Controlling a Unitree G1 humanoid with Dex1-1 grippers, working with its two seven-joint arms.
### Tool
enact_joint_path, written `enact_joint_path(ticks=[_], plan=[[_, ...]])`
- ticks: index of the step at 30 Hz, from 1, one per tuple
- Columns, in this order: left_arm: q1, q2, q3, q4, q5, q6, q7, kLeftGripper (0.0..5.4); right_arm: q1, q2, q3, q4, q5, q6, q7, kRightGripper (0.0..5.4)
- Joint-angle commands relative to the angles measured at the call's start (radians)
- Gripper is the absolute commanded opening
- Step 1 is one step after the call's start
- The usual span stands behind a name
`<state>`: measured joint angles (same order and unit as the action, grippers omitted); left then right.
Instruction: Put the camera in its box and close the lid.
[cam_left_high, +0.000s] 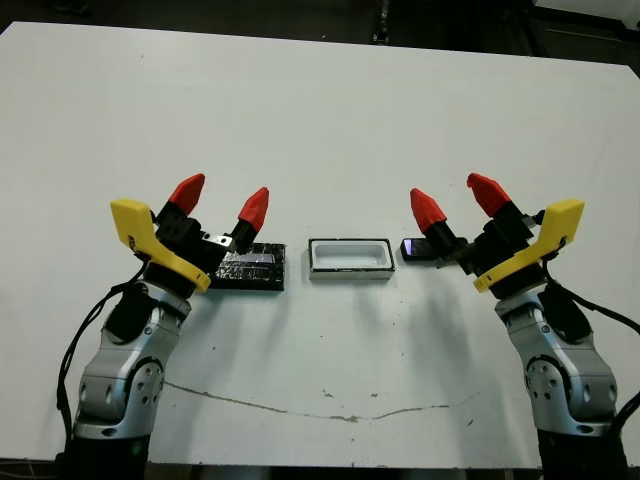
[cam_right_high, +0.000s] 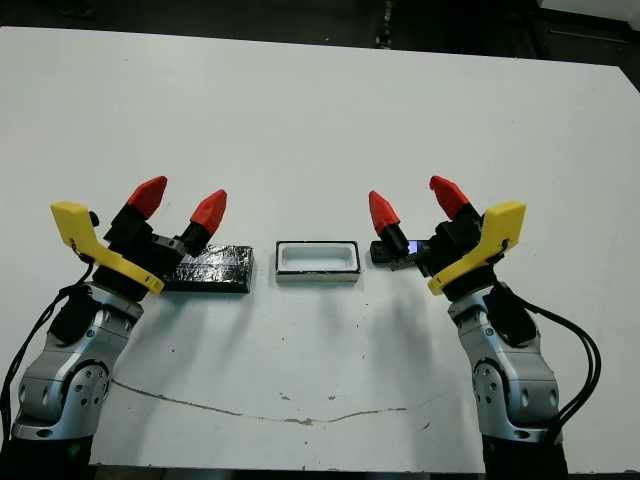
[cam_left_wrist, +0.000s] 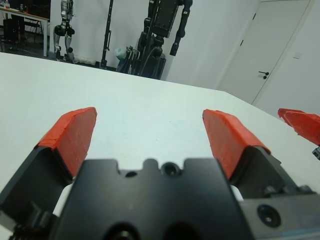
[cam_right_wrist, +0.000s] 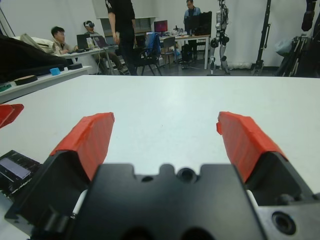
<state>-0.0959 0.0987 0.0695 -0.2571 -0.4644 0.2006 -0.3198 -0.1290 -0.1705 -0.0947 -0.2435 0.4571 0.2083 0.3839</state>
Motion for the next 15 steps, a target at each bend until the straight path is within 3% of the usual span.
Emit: enact_joint_path(ticks=[1, 10, 15], plan=[[0.005, 0.000, -0.008, -0.013, 0.003, 0.020, 0.009, 5.40, 0.012, -0.008, -0.009, -0.009, 0.001, 0.005, -0.002, 5.38], [0.013, -0.005, -0.009, -0.014, -0.003, 0.022, 0.018, 5.40, 0.009, -0.024, -0.005, -0.009, 0.003, 0.020, 0.014, 5.38], [0.011, 0.000, -0.007, -0.013, 0.000, 0.017, 0.007, 5.40, -0.097, -0.196, -0.086, 0.075, 0.029, 0.021, 0.168, 5.38]])
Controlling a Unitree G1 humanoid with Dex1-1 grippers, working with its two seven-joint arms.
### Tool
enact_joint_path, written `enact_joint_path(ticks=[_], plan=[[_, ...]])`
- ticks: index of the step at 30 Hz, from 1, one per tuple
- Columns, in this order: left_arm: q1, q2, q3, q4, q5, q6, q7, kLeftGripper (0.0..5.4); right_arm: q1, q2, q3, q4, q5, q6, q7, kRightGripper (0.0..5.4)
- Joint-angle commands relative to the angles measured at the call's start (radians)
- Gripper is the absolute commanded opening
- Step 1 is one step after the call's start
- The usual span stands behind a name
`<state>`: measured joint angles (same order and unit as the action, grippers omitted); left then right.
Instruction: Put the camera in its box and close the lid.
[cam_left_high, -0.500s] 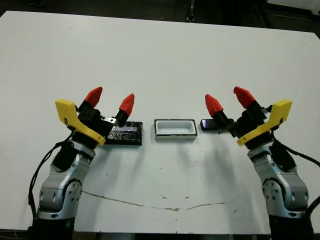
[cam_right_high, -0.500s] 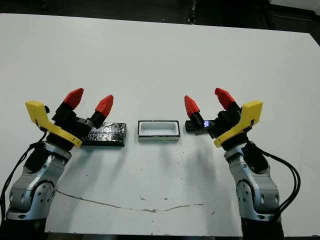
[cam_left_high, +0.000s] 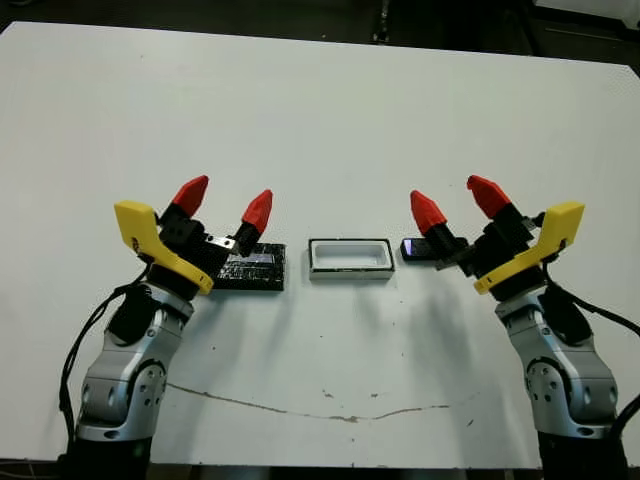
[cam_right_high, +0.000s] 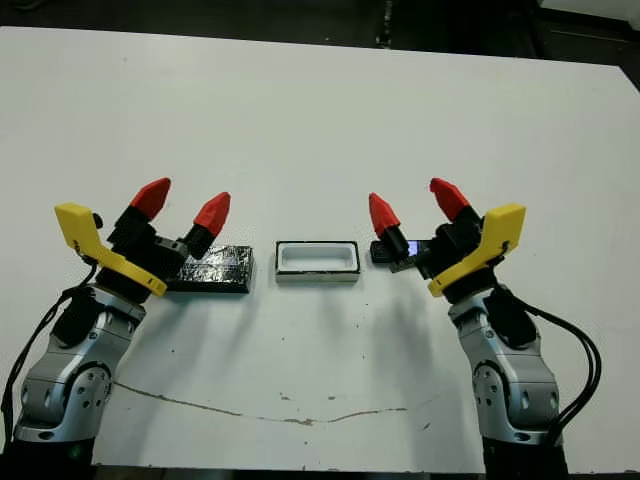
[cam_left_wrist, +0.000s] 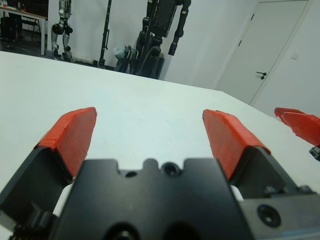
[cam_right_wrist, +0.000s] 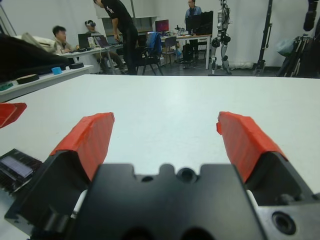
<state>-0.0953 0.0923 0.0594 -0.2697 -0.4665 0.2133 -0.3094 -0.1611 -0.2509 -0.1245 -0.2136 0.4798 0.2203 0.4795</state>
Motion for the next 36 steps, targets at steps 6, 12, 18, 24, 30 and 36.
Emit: enact_joint_path(ticks=[6, 12, 18, 24, 30, 36], plan=[[0.012, 0.008, 0.008, -0.001, 0.004, 0.003, -0.003, 5.40, -0.310, -0.419, -0.066, 0.266, -0.005, 0.093, 0.351, 5.38], [0.011, 0.005, 0.005, 0.004, 0.016, -0.008, -0.001, 5.40, -0.571, -0.557, 0.073, 0.626, -0.083, 0.046, 0.776, 5.38], [0.006, 0.002, 0.009, 0.001, 0.007, 0.001, 0.002, 5.40, -0.678, -0.570, 0.222, 0.792, -0.225, -0.107, 1.059, 5.38], [0.000, 0.004, 0.012, 0.000, 0.006, 0.006, 0.004, 5.40, -0.726, -0.552, 0.374, 0.875, -0.298, -0.153, 1.135, 5.38], [0.000, 0.009, 0.008, -0.005, 0.012, 0.009, 0.009, 5.40, -0.724, -0.523, 0.451, 0.907, -0.340, -0.167, 1.135, 5.38], [0.001, 0.008, 0.009, 0.001, 0.010, -0.001, 0.000, 5.40, -0.711, -0.487, 0.441, 0.923, -0.385, -0.191, 1.133, 5.38]])
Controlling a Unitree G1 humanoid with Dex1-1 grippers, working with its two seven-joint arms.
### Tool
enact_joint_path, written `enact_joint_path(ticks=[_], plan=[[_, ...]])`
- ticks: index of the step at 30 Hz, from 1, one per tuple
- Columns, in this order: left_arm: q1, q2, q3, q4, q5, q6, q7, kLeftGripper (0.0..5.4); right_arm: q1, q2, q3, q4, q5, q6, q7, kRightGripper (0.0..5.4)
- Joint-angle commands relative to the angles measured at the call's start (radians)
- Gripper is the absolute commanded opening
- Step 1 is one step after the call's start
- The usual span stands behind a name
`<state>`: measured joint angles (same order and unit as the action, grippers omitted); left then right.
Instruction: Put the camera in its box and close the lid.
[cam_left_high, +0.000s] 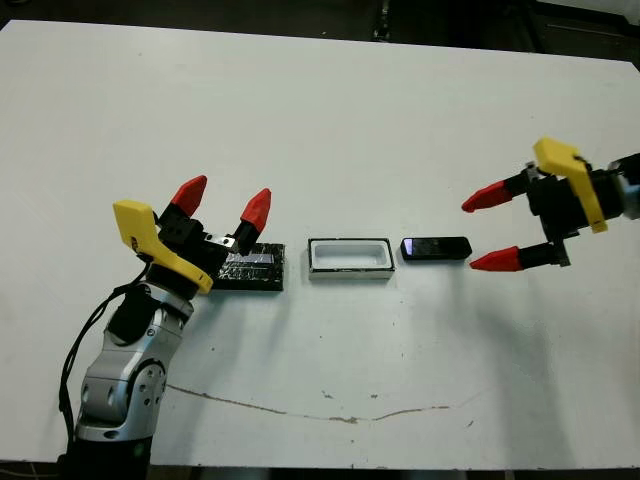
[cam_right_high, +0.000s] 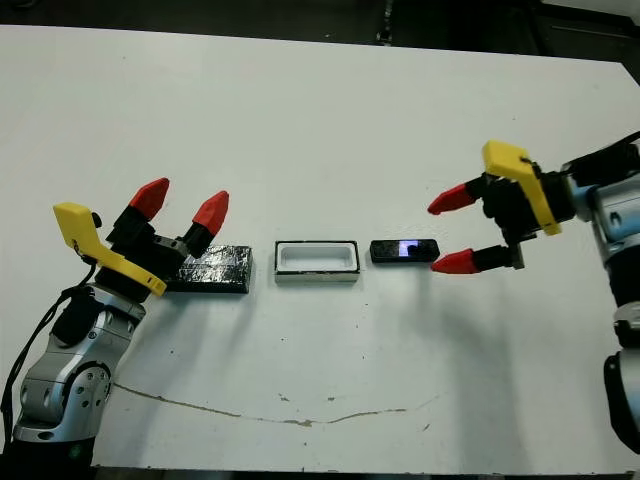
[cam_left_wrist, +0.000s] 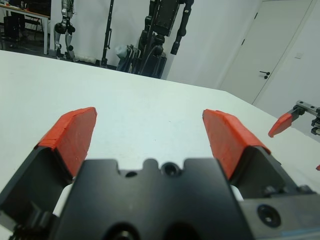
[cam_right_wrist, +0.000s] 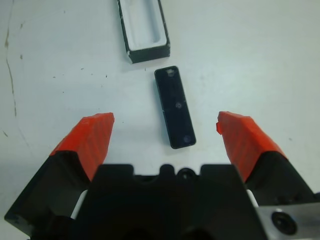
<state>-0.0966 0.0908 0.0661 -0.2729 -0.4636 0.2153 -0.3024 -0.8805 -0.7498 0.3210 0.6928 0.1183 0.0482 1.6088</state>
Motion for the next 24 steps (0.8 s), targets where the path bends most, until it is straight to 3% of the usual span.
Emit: enact_joint_path(ticks=[1, 8, 24], plan=[[0.003, 0.009, 0.002, 0.006, 0.008, -0.007, -0.010, 5.40, 0.010, 0.016, -0.003, 0.019, -0.032, -0.019, -0.001, 5.38], [0.004, 0.008, 0.003, 0.012, 0.002, -0.003, -0.013, 5.40, 0.019, 0.030, -0.005, -0.010, -0.081, 0.003, -0.035, 5.38], [0.009, 0.005, -0.001, 0.012, 0.006, 0.001, -0.020, 5.40, 0.026, 0.074, -0.009, 0.016, -0.118, 0.042, -0.054, 5.38]])
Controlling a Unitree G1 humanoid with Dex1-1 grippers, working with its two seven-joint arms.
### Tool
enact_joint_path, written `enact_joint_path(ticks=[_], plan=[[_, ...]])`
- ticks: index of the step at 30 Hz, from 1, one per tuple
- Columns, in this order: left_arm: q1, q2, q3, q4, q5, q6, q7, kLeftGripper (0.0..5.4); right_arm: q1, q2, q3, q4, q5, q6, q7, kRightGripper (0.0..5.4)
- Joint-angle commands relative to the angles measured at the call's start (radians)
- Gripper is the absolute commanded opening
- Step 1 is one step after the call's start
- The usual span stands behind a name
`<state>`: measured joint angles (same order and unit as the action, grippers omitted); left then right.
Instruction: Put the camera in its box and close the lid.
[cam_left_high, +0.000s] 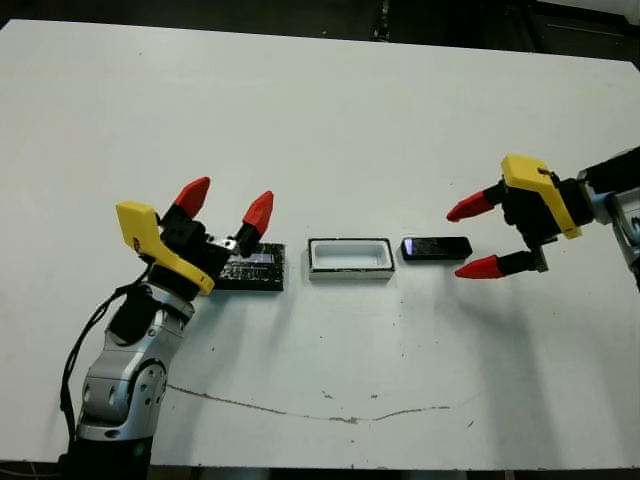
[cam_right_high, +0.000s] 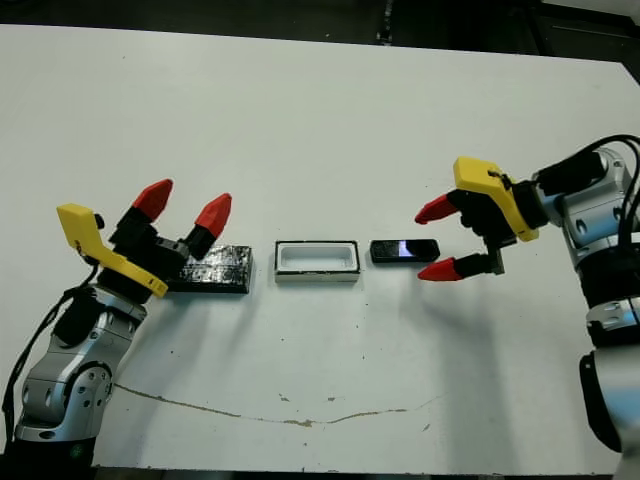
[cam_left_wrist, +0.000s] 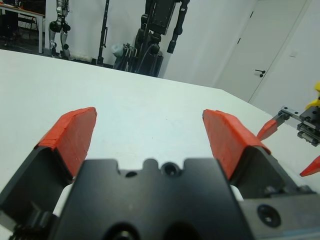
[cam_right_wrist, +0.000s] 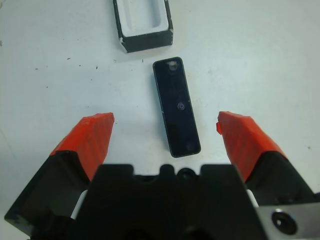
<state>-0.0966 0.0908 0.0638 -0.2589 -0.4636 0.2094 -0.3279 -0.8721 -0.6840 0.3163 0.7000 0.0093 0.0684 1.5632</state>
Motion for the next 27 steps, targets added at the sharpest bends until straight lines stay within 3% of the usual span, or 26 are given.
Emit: enact_joint_path(ticks=[1, 16, 27], plan=[[0.009, 0.006, 0.002, 0.001, 0.006, 0.001, 0.000, 5.40, 0.015, 0.014, -0.003, 0.020, -0.008, 0.031, -0.004, 5.38], [0.009, 0.006, 0.002, 0.010, 0.007, -0.012, -0.012, 5.40, -0.002, 0.076, 0.001, 0.124, -0.043, 0.025, -0.022, 5.38], [0.011, 0.003, 0.001, 0.011, 0.005, -0.009, -0.009, 5.40, 0.027, 0.074, -0.002, 0.081, -0.062, 0.060, -0.047, 5.29]])
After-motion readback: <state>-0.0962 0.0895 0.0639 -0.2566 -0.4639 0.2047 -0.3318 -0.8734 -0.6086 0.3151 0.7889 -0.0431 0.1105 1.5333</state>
